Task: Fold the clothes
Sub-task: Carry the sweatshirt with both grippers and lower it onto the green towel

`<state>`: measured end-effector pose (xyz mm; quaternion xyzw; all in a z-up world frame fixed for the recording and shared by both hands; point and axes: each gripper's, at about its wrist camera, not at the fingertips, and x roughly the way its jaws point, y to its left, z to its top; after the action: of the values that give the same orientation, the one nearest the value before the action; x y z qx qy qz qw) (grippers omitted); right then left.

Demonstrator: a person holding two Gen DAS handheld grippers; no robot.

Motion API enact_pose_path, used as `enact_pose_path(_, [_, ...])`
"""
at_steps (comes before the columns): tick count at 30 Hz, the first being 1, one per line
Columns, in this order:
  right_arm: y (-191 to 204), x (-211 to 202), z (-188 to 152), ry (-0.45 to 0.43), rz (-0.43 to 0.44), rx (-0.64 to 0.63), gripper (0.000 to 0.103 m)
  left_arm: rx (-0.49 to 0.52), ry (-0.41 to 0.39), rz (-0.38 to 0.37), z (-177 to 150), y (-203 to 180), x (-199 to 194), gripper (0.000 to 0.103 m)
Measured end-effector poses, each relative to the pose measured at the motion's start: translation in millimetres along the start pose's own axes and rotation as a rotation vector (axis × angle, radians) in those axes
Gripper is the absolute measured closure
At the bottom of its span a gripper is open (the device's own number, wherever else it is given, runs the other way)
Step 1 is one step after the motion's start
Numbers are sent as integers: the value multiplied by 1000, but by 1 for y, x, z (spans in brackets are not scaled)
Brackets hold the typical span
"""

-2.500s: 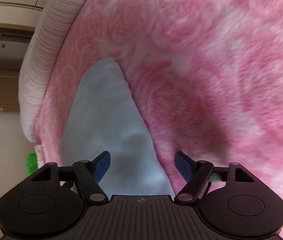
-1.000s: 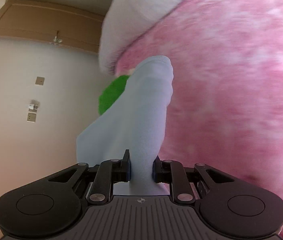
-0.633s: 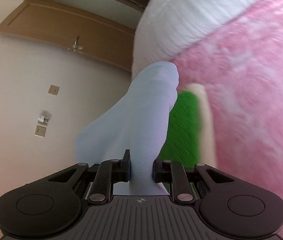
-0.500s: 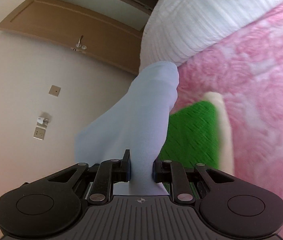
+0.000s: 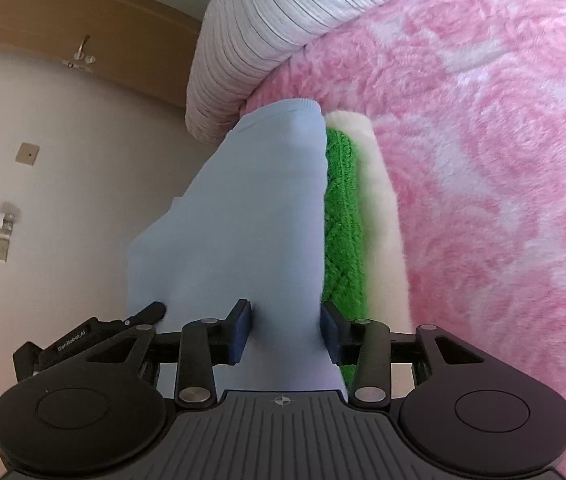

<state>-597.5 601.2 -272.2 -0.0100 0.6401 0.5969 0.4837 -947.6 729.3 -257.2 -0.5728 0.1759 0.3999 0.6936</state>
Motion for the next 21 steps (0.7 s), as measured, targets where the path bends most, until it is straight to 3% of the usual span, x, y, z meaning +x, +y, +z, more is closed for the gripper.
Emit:
enact_pose_path(1, [-1,-3,-3,1,1,-20,62,-3,-4,-6,-2,2,-3,74])
enact_pose_path(3, [4,-4,-6,15,-34,-83,81,-8,-13,-18,-6,6,-10,90])
enact_pose_path(5, [8,-4,-7,26,-35,-97,86,26,-32,1,-15,3,-17,92])
enact_pose_path(9, [21,-1,-10,15,-99,-163,85,20,-37,35,-17,2,-10,89])
enact_pose_path(12, [16,0,-5,27,-143,-119,74,123,-60,124,-14,-18,-11,82])
enact_pose_path(18, [62,-16,12,-49,-318,-318,74,284,-230,225,11,-63,-47,87])
enact_pose_path(21, [84,-22,20,-102,-411,-427,74,427,-200,251,20,-86,-30,90])
